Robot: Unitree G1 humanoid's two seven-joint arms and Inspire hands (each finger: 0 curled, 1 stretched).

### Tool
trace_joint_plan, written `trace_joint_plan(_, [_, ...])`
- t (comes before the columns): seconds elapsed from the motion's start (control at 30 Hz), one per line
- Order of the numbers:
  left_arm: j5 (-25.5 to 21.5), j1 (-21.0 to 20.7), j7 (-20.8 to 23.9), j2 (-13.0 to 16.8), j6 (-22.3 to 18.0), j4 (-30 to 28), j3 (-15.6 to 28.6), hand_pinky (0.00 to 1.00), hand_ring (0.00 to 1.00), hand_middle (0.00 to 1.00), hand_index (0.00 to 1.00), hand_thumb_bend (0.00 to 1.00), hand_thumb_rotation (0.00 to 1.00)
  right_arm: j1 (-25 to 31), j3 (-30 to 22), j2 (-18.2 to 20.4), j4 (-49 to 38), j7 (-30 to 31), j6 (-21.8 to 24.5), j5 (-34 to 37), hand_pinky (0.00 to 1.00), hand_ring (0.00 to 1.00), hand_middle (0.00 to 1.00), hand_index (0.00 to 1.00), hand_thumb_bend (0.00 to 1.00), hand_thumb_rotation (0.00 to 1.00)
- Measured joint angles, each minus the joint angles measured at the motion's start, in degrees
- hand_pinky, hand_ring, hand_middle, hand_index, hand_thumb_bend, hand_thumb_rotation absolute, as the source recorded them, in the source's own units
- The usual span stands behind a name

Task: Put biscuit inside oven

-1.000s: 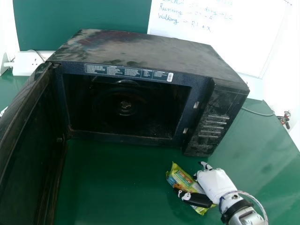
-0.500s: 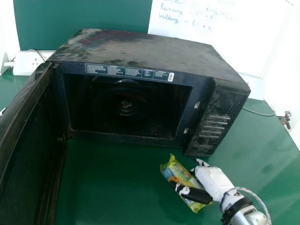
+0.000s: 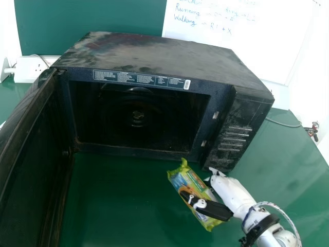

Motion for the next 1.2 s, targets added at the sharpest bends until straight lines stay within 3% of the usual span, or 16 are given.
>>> trace_joint_plan(0.43, [-0.23, -0.07, -0.79, 0.01, 0.33, 0.02, 0.20, 1.00, 0.90, 0.91, 0.91, 0.99, 1.00, -5.16, 4.69, 5.08, -0.68, -2.99, -2.30, -2.64, 0.00, 0.04, 0.13, 0.13, 0.72, 0.00])
trace_joint_plan(0.8, [-0.02, 0.02, -0.24, 0.01, 0.61, -0.14, 0.23, 1.00, 0.90, 0.91, 0.91, 0.96, 1.00, -11.75, 8.56, 8.02, 2.66, -2.99, -1.18, -4.43, 0.00, 0.04, 0.12, 0.12, 0.73, 0.00])
trace_joint_plan(1.2, [-0.20, 0.18, -0.66, 0.01, 1.78, -1.41, 0.32, 1.00, 0.87, 0.89, 0.90, 0.89, 1.00, -23.56, 12.71, 10.60, 10.89, -3.55, 0.21, -9.11, 0.00, 0.04, 0.13, 0.13, 0.73, 0.00])
